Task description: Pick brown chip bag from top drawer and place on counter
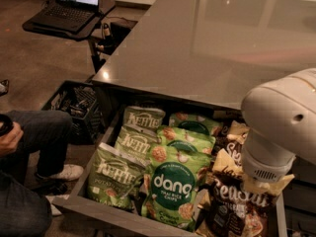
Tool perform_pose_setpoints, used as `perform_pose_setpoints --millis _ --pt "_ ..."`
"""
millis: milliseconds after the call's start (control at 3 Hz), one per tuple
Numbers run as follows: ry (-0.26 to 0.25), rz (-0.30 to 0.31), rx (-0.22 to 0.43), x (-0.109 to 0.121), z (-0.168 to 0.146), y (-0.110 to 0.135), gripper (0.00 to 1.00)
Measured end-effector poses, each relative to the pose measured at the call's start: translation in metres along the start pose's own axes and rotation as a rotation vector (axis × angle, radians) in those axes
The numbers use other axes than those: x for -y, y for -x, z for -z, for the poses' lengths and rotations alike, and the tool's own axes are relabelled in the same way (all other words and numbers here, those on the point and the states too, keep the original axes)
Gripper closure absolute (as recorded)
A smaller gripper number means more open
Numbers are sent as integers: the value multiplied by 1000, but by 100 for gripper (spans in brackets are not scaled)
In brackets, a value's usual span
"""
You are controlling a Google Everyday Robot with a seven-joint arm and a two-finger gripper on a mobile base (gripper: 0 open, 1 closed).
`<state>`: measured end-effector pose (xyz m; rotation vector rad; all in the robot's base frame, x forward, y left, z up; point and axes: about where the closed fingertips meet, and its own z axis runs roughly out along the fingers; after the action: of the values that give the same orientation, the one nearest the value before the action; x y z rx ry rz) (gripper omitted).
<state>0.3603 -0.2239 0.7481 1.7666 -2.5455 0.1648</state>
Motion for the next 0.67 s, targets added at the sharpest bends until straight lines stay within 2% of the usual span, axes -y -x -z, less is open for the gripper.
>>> perform_pose_setpoints --millis 667 --pt "-16 -171 -23 6 57 -48 100"
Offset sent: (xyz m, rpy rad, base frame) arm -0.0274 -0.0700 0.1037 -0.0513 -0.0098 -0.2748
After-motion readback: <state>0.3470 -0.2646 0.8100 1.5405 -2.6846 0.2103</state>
